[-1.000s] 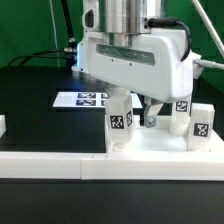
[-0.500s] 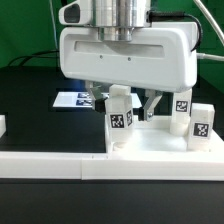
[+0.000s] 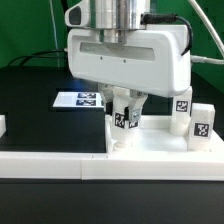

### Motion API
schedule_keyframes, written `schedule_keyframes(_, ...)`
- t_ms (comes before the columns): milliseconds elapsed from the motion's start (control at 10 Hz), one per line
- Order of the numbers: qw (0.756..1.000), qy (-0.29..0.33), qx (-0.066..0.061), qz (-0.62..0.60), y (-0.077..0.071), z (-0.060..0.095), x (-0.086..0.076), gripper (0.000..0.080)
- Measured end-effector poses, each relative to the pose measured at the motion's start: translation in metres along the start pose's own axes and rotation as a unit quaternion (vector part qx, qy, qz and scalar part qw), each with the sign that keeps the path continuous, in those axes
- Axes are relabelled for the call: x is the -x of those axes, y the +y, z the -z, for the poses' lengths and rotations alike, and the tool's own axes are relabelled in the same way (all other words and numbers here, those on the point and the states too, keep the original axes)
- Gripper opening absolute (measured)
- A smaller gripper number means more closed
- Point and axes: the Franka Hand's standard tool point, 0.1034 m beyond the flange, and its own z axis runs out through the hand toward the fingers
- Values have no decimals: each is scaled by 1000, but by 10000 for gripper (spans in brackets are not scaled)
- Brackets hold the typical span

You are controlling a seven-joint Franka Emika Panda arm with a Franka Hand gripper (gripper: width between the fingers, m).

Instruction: Assemble square table

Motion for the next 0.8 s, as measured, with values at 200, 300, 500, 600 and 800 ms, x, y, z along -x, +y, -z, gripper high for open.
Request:
schedule_keyframes(200, 995, -1, 1, -99, 1, 0, 0, 288)
schedule_keyframes(300, 993, -1, 1, -114, 1, -1, 0, 288)
schedule_keyframes(500, 966, 0, 2, -257, 6, -2, -3, 288)
schedule_keyframes(600, 939, -7, -1, -343, 10, -3, -4, 288)
schedule_keyframes(800, 879, -17, -8, -477, 11, -3, 1, 288)
